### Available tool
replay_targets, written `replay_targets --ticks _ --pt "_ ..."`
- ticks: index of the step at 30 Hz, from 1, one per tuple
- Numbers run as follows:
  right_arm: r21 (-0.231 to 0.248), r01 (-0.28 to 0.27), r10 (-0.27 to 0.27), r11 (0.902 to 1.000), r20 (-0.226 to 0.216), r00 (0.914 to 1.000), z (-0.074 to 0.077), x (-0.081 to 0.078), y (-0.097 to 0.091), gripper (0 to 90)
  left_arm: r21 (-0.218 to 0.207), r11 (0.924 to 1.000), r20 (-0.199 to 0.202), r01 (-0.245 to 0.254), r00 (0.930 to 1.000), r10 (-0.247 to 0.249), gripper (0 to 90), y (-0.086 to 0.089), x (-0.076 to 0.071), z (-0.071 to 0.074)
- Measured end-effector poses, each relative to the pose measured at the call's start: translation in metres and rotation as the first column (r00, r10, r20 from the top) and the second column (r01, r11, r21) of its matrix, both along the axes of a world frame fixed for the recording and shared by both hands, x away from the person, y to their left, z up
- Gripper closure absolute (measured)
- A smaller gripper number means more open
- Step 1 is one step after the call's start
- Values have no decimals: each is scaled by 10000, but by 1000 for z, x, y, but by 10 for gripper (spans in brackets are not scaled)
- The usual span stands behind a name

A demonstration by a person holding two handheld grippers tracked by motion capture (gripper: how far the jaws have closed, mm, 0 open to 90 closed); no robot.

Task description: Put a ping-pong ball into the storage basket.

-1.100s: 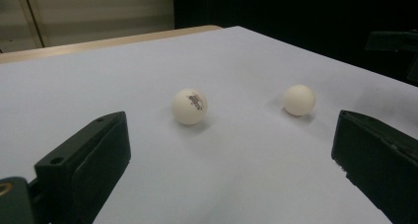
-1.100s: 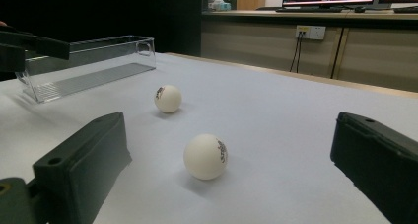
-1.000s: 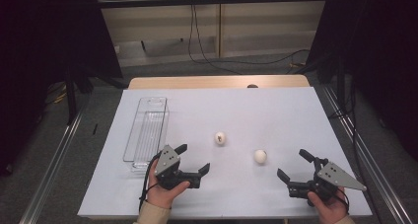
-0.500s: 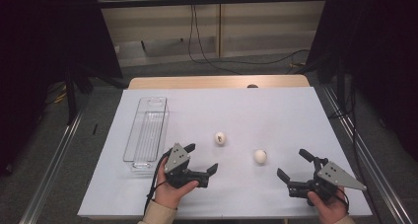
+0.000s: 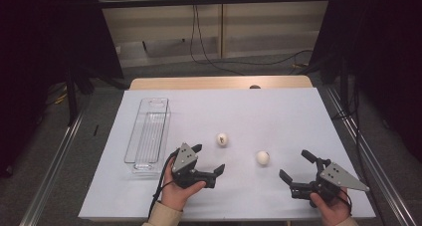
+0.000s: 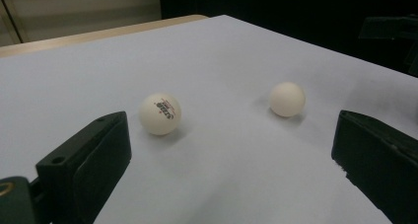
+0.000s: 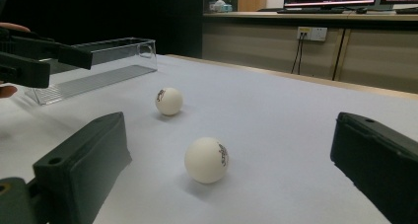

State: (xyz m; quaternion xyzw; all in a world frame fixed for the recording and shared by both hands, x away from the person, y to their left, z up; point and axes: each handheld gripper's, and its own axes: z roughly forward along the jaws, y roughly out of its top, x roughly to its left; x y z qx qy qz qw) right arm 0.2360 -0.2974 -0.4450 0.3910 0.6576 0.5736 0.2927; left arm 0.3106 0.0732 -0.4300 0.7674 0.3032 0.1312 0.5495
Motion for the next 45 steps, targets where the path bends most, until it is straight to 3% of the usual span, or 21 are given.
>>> replay_targets --ticks 45 --pt "69 -73 73 9999 -4 10000 1 1 -2 11 315 9980 -356 549 9979 -537 21 -51 14 -13"
